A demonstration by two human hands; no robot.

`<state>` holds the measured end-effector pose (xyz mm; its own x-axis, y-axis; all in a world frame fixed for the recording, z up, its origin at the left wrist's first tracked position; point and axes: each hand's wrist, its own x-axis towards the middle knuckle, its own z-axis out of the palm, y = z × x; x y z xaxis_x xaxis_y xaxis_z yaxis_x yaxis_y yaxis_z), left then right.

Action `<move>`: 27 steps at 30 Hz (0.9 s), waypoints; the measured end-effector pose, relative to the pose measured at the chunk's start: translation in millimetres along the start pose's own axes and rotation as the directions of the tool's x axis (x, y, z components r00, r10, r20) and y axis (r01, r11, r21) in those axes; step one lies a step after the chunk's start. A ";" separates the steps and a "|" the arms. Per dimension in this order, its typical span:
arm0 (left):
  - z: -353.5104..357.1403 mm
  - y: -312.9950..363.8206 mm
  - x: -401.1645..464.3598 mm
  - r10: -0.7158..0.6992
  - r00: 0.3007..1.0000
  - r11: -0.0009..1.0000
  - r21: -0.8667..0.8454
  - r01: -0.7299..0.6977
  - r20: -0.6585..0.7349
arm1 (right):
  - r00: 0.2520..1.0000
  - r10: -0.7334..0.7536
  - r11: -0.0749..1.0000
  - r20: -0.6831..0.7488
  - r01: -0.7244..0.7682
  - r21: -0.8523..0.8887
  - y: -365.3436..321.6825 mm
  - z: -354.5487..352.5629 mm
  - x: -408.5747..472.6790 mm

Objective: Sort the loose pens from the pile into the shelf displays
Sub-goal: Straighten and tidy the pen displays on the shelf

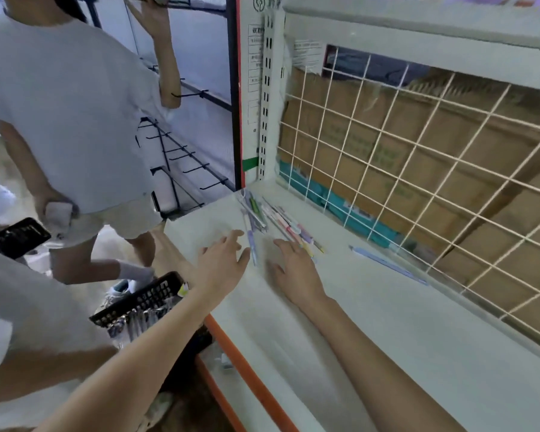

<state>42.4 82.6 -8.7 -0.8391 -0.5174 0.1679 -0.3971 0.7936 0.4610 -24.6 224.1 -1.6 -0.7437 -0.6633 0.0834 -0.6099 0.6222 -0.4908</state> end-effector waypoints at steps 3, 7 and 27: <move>6.3 1.6 33.7 -0.091 0.993 0.985 -0.139 0.100 0.070 | 0.999 0.016 0.999 -0.050 -0.014 0.037 3.6 2.4 31.8; 15.9 1.4 67.8 -0.169 0.973 0.940 -0.272 0.207 0.156 | 0.995 0.001 1.000 -0.103 -0.002 -0.015 10.6 7.8 58.2; 3.2 -26.0 80.3 -0.192 0.859 0.637 -0.606 0.477 0.474 | 0.983 0.166 0.955 0.077 -0.180 0.238 6.2 4.2 51.9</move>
<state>-15.8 21.4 -9.9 -0.8211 -0.4449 -0.3576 -0.4279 0.0652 0.9015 -65.8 191.8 -3.9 -0.8114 -0.5807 -0.0661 -0.3836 0.6144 -0.6895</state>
